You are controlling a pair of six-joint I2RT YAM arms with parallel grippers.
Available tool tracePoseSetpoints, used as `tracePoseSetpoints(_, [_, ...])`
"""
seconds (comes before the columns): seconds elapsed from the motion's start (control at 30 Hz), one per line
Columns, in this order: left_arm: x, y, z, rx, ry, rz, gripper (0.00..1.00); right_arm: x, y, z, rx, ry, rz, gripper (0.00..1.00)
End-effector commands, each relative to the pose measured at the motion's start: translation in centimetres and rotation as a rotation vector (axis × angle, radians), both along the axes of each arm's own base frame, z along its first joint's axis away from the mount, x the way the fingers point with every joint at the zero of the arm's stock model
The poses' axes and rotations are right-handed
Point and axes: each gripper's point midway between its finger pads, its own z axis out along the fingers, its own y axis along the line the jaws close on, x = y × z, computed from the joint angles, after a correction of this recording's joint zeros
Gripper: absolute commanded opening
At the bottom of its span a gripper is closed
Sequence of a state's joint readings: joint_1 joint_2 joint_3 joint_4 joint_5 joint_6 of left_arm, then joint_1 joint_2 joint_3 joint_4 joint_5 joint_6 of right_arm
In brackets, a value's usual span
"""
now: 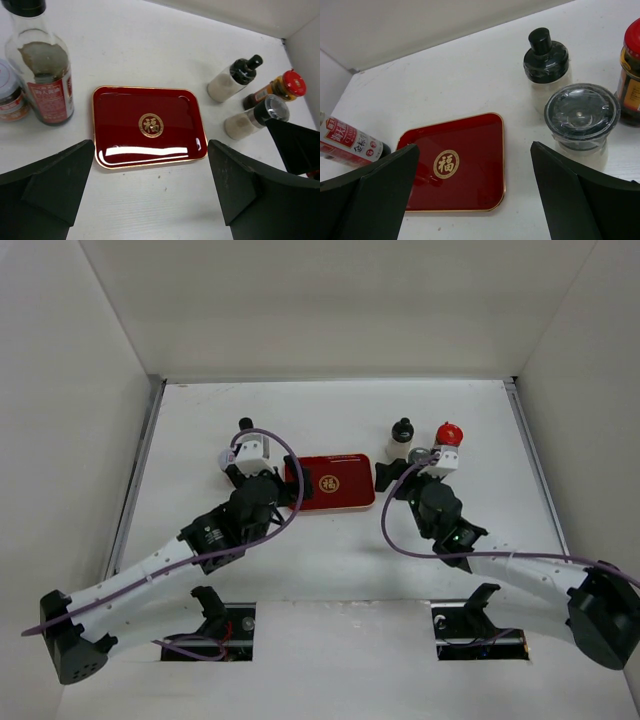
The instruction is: Organize the condiment bottles
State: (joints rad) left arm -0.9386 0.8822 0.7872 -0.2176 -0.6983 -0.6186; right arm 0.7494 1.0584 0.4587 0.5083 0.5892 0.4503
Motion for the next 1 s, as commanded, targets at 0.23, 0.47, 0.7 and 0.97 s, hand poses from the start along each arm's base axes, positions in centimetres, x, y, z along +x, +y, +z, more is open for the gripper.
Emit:
tracePoseSetpoints(0.23, [2.2,7.4,5.0,0.130,-0.150,0.207,1.00,0.1,2.2,1.7,0.066,-0.064,0.084,1.00])
tracePoseSetpoints(0.47, [3.6,8.6,8.8,0.190,-0.209,0.267,0.97,0.2,3.1,1.0,0.037,-0.044,0.123,0.33])
tracePoseSetpoints(0.7, [6.8,10.0,10.4,0.225,-0.216,0.332,0.61,0.1,3.3,1.4,0.040,-0.049,0.137,0.49])
tracePoseSetpoints(0.97, [11.9,9.0,6.1,0.271,-0.088,0.285,0.73,-0.2,4.4,1.1,0.036,-0.044,0.174,0.78])
